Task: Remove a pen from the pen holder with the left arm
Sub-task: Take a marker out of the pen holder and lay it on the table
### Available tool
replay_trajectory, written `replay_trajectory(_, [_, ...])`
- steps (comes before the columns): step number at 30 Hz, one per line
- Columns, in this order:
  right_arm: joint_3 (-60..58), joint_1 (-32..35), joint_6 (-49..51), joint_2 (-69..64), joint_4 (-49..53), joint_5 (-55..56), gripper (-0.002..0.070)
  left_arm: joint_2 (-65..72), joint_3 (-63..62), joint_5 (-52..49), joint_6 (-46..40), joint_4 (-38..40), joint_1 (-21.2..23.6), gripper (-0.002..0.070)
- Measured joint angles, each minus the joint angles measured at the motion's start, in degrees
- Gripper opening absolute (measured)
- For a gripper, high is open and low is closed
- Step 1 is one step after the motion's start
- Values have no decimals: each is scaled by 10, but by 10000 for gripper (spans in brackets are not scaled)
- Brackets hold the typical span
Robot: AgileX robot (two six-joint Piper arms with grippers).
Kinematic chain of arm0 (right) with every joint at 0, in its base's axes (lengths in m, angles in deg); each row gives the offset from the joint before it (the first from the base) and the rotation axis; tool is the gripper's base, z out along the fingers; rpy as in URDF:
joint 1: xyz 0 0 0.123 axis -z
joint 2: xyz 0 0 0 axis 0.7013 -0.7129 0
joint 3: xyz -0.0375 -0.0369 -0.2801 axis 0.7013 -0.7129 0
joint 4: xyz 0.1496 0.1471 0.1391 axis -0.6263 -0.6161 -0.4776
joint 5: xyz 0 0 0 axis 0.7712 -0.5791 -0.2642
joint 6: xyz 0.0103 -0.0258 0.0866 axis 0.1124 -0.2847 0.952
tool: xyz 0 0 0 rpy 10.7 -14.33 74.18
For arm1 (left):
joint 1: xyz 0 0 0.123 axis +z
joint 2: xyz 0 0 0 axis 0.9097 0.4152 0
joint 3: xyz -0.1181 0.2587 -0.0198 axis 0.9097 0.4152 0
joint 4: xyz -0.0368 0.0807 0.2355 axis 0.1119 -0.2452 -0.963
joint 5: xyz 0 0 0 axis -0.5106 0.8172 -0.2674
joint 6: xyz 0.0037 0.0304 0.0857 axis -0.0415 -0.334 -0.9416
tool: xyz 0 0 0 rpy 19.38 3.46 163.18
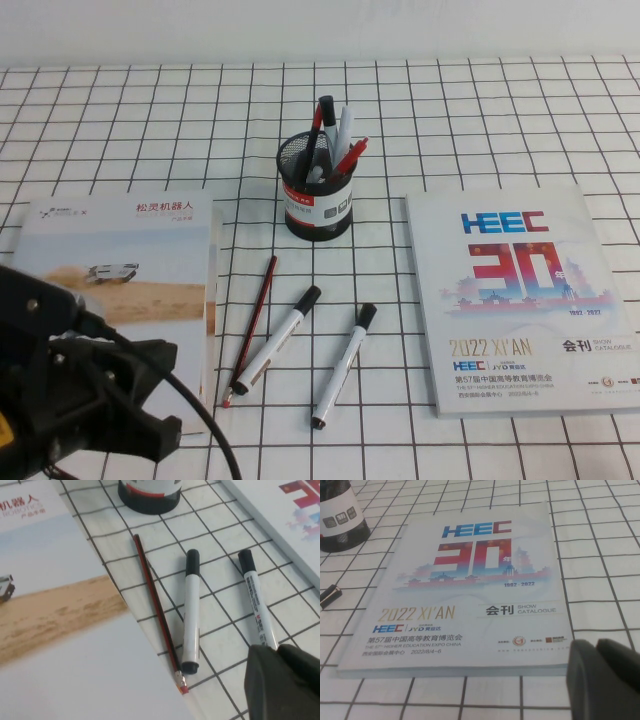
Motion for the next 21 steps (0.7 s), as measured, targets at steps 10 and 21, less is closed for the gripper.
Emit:
replay_trajectory(10, [0, 0, 0, 0, 0, 0, -15, -11, 0, 73, -3, 17, 0, 0])
replay_trajectory(21, [0, 0, 0, 0, 0, 0, -15, -178, 50, 105, -52, 21, 77, 0])
